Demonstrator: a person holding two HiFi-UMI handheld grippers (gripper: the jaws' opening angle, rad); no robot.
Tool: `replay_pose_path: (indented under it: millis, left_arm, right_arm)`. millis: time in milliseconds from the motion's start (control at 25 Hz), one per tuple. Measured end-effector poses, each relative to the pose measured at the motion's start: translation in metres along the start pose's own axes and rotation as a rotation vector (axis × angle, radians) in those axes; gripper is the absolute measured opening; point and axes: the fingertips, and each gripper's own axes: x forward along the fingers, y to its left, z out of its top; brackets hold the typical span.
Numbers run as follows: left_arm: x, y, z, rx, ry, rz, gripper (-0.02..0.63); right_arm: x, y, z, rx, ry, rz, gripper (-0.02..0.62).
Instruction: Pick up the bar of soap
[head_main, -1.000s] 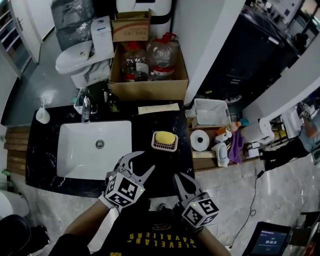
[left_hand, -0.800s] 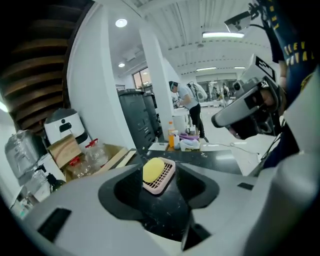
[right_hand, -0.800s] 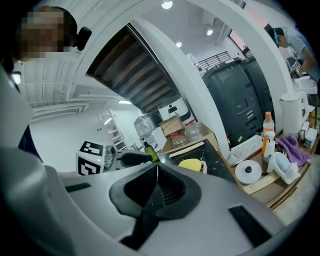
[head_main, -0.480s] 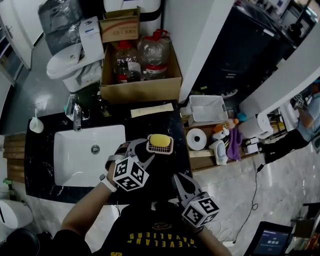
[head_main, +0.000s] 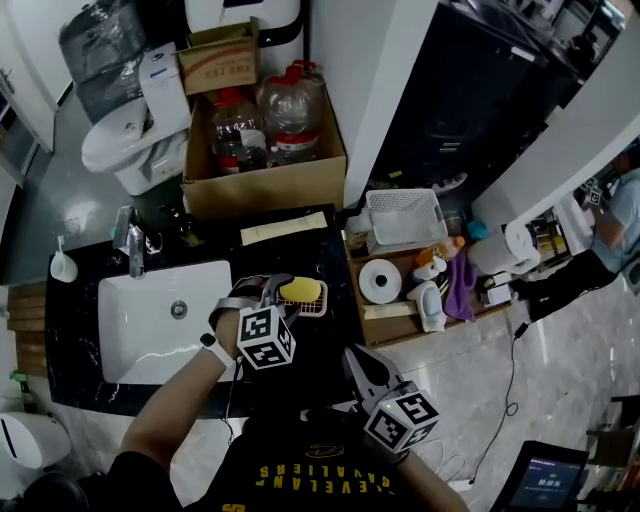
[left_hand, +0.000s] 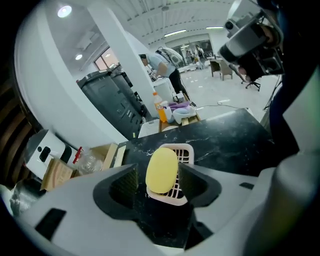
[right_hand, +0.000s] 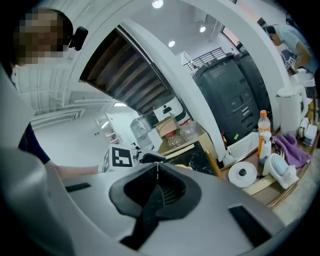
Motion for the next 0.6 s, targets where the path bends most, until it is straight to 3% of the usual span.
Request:
replay_pose_path:
  millis: [200, 600]
  left_arm:
    - [0.023, -0.010, -0.007, 0.066, 0.071, -0.065, 0.253]
    - [0.041, -0.011, -0.013, 0.084, 0.114, -0.141, 0.255]
  right_arm:
    - [0.001, -0.010, 0.003, 0.015, 0.000, -0.002, 0.017]
    - [0.009, -0.021, 0.001, 0.053, 0.013, 0.004, 0.017]
